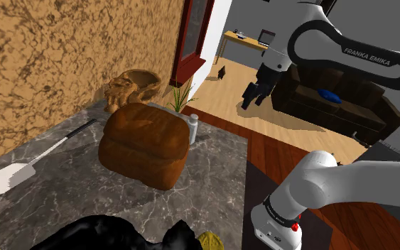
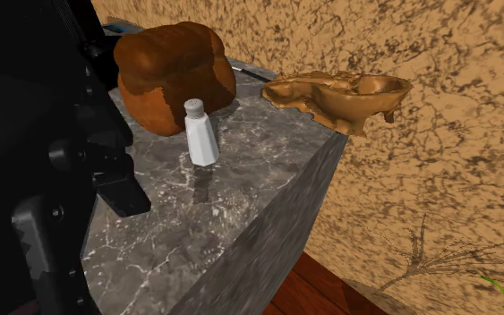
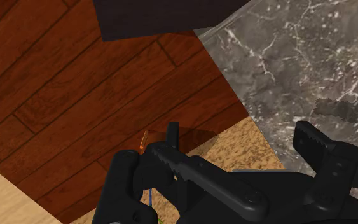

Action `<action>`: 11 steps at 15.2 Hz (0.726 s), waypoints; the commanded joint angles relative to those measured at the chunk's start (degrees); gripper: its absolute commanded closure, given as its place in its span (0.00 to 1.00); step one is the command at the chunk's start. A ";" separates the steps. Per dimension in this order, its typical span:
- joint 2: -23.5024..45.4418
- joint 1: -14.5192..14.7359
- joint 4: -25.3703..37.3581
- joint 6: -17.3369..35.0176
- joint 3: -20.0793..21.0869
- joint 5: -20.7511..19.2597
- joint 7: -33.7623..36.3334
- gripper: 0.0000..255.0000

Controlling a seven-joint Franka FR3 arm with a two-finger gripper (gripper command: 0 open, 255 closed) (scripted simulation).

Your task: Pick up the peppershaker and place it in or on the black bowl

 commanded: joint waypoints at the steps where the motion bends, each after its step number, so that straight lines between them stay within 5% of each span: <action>1: 0.00 0.00 0.00 0.00 0.00 0.00 0.00 0.00; 11: 8.64 5.56 4.73 7.18 12.28 4.33 8.63 0.00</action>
